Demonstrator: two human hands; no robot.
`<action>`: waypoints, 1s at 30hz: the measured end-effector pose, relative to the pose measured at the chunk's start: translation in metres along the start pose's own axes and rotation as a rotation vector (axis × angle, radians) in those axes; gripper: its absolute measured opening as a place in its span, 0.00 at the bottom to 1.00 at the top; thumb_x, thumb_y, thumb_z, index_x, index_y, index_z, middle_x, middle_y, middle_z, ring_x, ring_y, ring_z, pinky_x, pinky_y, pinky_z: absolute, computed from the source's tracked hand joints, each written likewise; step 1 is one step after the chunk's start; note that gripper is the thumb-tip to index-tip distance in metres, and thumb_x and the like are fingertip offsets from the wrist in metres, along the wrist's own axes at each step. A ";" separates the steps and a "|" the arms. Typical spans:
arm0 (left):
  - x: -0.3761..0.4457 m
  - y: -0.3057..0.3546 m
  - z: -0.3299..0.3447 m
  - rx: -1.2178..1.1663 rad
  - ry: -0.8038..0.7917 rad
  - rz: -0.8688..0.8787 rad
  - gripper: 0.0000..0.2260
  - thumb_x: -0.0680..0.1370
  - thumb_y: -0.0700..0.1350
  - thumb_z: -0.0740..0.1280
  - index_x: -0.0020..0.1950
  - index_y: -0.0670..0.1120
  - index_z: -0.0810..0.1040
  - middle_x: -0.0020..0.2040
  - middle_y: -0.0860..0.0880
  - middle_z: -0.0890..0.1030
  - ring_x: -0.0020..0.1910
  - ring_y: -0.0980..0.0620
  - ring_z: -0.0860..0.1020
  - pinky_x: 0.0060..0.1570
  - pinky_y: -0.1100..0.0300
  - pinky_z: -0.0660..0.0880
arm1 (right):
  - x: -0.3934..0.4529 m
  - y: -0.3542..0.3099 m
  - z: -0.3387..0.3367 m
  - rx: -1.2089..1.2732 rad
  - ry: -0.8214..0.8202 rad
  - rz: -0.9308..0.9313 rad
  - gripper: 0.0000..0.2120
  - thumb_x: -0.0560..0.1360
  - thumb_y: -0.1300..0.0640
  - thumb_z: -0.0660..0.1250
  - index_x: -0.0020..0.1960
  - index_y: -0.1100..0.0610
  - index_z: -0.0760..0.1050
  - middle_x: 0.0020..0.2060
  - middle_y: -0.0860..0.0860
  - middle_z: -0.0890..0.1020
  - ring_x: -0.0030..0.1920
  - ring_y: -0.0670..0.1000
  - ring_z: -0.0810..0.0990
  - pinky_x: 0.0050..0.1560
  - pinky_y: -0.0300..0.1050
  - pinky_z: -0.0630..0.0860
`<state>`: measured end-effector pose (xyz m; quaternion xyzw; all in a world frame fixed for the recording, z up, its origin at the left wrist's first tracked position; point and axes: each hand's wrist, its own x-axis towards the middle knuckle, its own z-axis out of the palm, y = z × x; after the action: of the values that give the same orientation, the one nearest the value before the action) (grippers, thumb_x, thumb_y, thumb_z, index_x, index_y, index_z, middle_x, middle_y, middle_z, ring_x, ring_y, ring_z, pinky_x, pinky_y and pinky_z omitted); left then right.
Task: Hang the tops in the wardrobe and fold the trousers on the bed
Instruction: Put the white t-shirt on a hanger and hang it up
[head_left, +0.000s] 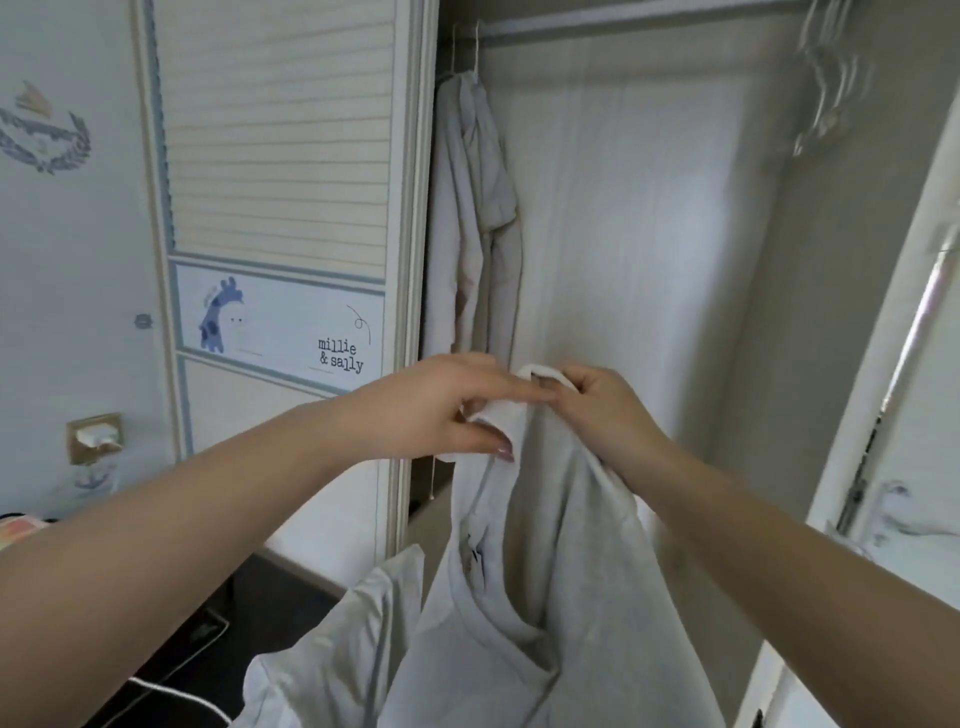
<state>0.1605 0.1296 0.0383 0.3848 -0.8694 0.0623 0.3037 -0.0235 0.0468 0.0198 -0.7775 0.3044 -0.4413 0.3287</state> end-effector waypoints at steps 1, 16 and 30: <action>0.007 -0.002 -0.003 -0.010 -0.011 0.008 0.19 0.70 0.47 0.75 0.60 0.55 0.79 0.40 0.53 0.76 0.38 0.62 0.71 0.39 0.72 0.65 | 0.005 0.001 -0.004 -0.009 0.008 -0.002 0.10 0.73 0.46 0.68 0.36 0.49 0.80 0.27 0.45 0.77 0.29 0.41 0.73 0.31 0.35 0.68; 0.150 -0.087 0.030 -0.568 0.359 -0.527 0.20 0.77 0.47 0.69 0.25 0.50 0.70 0.19 0.58 0.69 0.20 0.63 0.70 0.22 0.71 0.69 | 0.085 0.048 -0.038 -0.286 0.269 -0.451 0.08 0.73 0.59 0.69 0.48 0.48 0.74 0.44 0.47 0.77 0.42 0.42 0.76 0.41 0.28 0.70; 0.259 -0.219 0.018 -1.066 0.791 -0.793 0.07 0.81 0.47 0.63 0.46 0.44 0.74 0.40 0.46 0.78 0.37 0.52 0.77 0.24 0.65 0.76 | 0.238 0.167 -0.081 -0.655 -0.172 -0.025 0.25 0.72 0.55 0.69 0.65 0.40 0.69 0.65 0.50 0.75 0.60 0.51 0.76 0.56 0.37 0.71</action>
<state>0.1722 -0.1926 0.1459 0.4183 -0.4058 -0.3452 0.7357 -0.0244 -0.2545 0.0368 -0.8798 0.3916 -0.2570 0.0803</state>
